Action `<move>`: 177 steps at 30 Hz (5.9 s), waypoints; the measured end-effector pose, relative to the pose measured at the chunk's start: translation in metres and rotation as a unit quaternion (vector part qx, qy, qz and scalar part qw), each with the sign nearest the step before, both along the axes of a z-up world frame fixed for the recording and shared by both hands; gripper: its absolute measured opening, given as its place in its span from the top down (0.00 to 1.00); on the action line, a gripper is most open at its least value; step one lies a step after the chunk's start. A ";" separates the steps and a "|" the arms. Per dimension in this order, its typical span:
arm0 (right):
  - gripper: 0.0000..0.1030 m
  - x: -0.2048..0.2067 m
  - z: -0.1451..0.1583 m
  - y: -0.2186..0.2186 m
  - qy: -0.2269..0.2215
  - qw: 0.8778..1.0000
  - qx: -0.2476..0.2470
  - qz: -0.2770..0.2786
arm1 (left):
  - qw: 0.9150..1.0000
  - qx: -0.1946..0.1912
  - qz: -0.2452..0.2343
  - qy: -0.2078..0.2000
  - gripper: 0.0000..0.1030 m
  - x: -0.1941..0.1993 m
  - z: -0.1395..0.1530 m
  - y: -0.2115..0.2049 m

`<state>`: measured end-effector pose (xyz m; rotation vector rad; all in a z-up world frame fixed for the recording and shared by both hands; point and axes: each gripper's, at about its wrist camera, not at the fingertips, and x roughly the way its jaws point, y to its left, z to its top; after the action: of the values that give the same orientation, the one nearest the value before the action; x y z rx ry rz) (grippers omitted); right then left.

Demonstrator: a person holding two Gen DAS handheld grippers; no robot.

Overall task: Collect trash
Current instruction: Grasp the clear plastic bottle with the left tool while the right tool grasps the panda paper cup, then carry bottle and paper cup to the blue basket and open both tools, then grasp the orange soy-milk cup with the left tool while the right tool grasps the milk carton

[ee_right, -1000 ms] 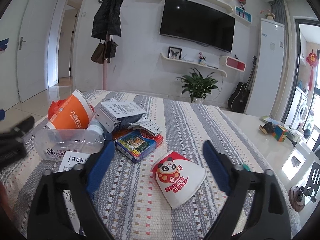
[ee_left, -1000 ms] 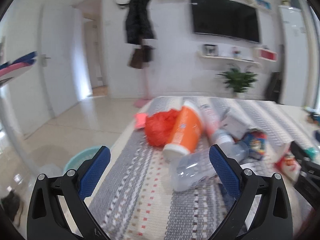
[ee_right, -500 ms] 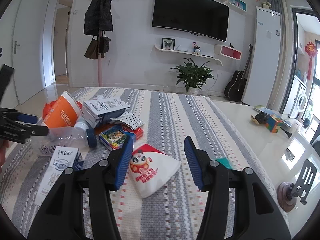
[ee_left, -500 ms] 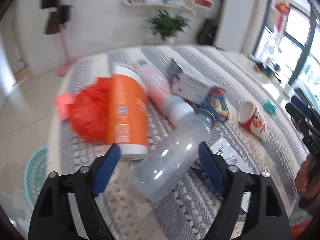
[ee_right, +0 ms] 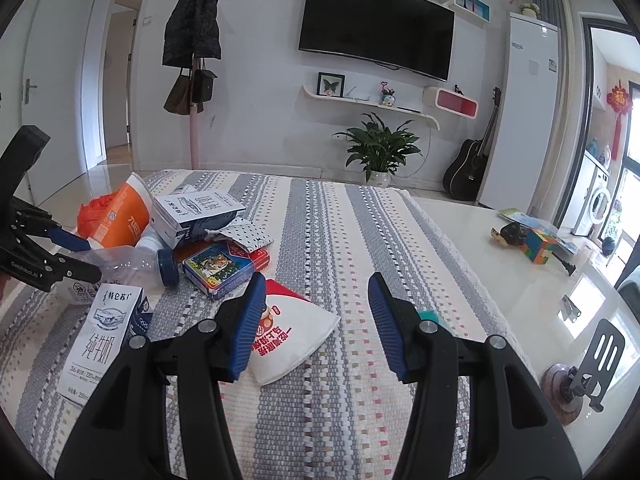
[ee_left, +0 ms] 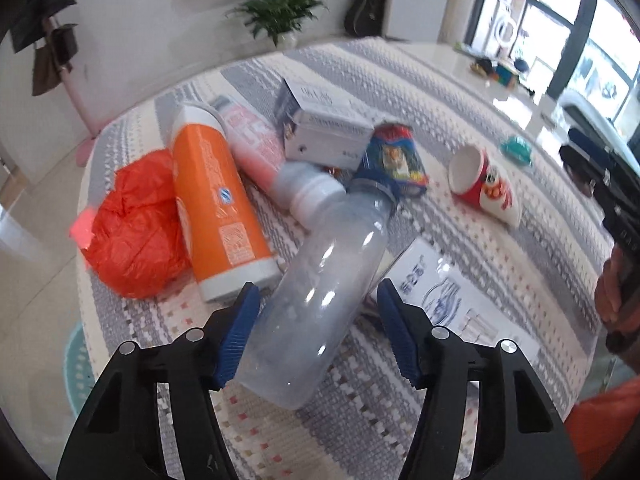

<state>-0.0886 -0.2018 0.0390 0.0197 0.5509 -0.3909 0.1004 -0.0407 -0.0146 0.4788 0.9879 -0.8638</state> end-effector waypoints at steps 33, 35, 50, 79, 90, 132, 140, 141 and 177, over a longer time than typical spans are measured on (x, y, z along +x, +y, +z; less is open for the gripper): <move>0.20 0.026 -0.027 -0.019 0.078 0.988 0.130 0.027 | 0.975 0.010 0.218 0.034 0.41 -0.039 -0.013 0.035; 0.19 0.035 -0.032 -0.024 0.092 0.985 0.144 0.017 | 0.975 0.002 0.216 0.051 0.56 -0.035 -0.022 0.031; 0.16 0.096 -0.074 -0.035 0.157 0.955 0.251 -0.007 | 0.965 -0.084 0.244 0.042 0.56 -0.037 -0.015 0.062; 0.24 0.252 0.050 0.304 0.115 0.937 0.142 0.296 | 0.880 -0.178 0.441 -0.017 0.56 0.052 0.040 0.327; 0.23 0.327 -0.032 0.365 0.206 0.922 0.168 0.282 | 0.861 -0.180 0.474 0.034 0.54 0.106 -0.034 0.359; 0.32 0.046 0.015 0.094 0.053 0.987 0.105 0.111 | 0.957 -0.219 0.188 -0.034 0.44 0.009 0.051 0.063; 0.28 0.044 -0.036 0.092 0.129 0.972 0.148 0.130 | 0.964 -0.152 0.218 -0.010 0.44 0.047 0.004 0.036; 0.26 0.045 -0.041 0.093 0.137 0.969 0.159 0.134 | 0.964 -0.149 0.219 -0.006 0.44 0.051 0.001 0.035; 0.51 0.094 -0.013 0.143 0.137 0.971 0.104 0.169 | 0.947 -0.204 0.246 -0.039 0.52 0.040 0.050 0.114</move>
<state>0.0049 -0.0589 0.0260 0.0733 0.8516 -0.0001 0.1404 0.0728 0.0357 -0.0925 0.7776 -0.5657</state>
